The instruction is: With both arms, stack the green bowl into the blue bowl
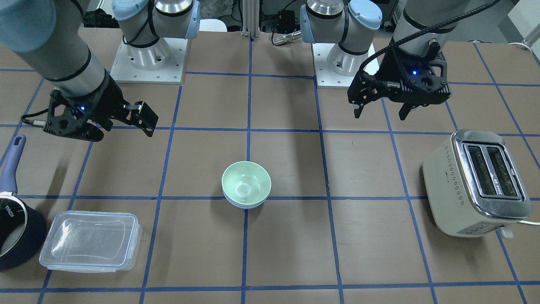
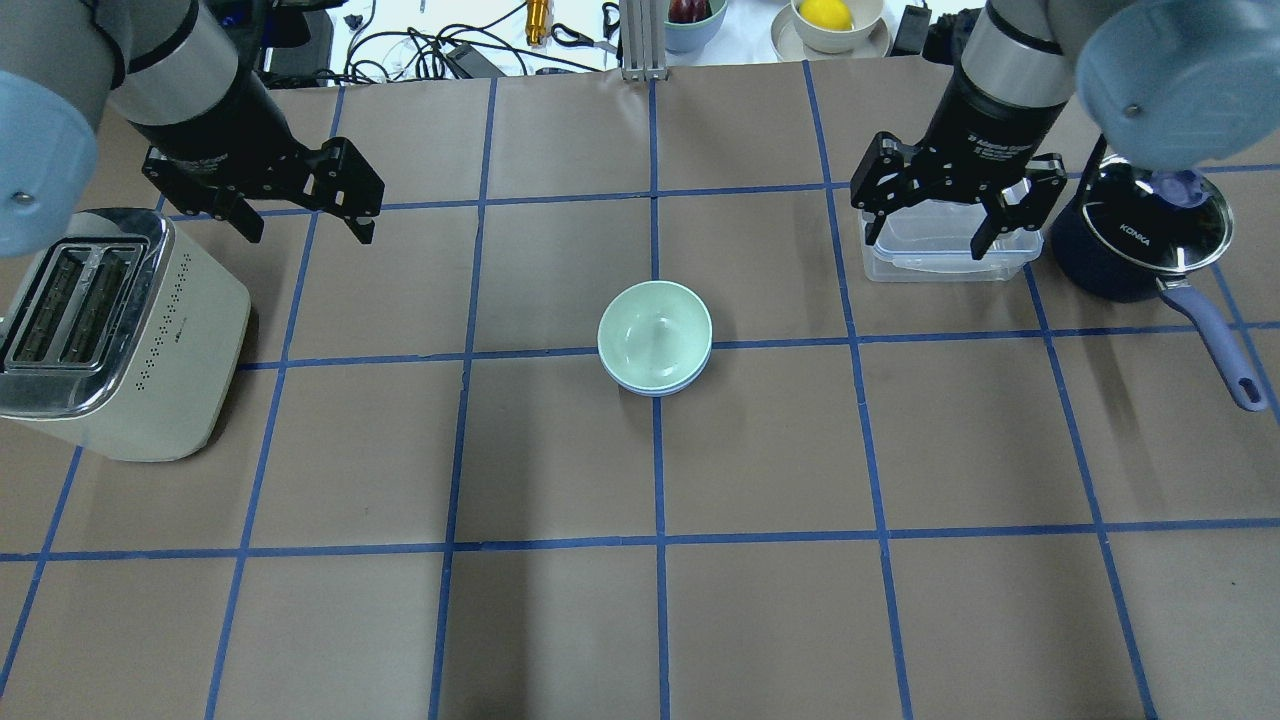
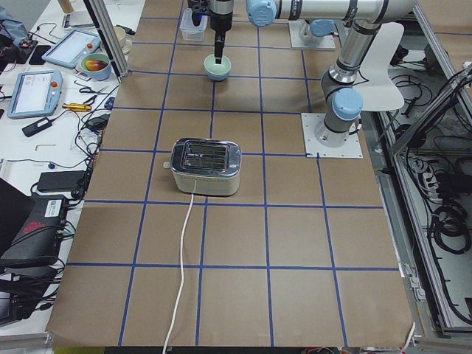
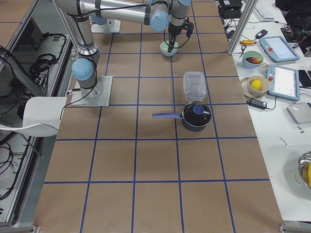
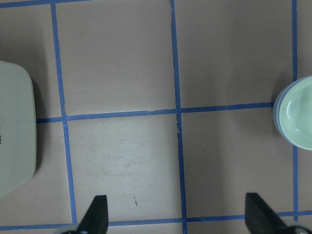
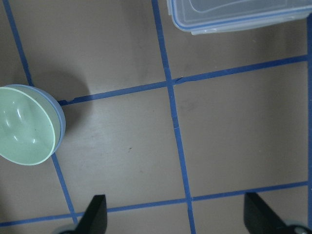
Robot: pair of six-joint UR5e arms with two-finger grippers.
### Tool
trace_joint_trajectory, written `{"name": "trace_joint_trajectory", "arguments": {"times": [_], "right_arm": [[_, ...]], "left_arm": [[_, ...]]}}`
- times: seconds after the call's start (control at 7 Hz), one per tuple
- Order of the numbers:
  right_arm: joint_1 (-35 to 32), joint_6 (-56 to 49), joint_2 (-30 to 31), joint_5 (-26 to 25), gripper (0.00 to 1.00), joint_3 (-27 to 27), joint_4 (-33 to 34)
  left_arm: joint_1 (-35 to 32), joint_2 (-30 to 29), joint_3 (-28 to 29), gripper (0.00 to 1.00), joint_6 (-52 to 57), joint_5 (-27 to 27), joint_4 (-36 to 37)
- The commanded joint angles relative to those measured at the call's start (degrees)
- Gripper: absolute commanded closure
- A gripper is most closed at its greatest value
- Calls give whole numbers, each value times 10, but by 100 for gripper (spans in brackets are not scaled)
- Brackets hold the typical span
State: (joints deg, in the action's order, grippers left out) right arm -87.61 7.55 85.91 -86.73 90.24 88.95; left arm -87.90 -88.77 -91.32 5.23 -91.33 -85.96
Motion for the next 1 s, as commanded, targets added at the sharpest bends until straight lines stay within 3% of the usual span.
{"name": "trace_joint_trajectory", "arguments": {"times": [0.0,0.86], "right_arm": [[0,2,56,-43,0,-1,-44],[-2,2,59,-41,0,-1,-48]], "left_arm": [[-2,2,-3,0,2,-1,-1],[-3,3,-3,0,2,-2,-2]]}}
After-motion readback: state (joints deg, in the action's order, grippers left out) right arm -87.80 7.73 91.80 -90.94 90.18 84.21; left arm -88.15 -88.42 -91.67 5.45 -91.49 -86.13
